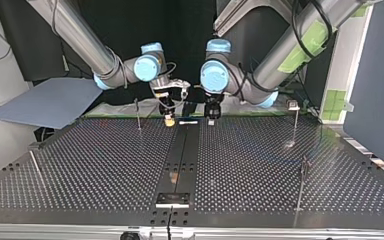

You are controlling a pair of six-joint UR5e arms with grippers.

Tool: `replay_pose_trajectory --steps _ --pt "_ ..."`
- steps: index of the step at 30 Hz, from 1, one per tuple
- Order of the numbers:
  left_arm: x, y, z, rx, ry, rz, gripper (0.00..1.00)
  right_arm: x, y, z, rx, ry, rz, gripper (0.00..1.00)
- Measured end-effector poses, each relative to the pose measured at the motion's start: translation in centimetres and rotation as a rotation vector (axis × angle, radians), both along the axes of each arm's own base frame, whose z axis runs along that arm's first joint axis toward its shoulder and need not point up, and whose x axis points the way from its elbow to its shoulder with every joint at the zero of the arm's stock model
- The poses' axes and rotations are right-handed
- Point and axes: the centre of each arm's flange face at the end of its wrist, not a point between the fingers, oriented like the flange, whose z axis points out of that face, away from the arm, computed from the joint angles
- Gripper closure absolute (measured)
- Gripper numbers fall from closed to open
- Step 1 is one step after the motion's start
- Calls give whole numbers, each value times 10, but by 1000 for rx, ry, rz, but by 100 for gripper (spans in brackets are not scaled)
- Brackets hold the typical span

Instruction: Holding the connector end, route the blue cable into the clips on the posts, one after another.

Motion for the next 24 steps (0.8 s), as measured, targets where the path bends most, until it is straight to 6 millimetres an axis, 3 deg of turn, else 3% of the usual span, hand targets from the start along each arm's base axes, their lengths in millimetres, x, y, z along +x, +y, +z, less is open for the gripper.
replay_pose_trajectory --steps 7,24 --pt "-7 -6 -20 -14 -13 -3 100 -15 0 -42 28 19 -44 100" --pt "-18 -34 -111 4 39 -43 100 -55 21 -87 34 18 -80 100"
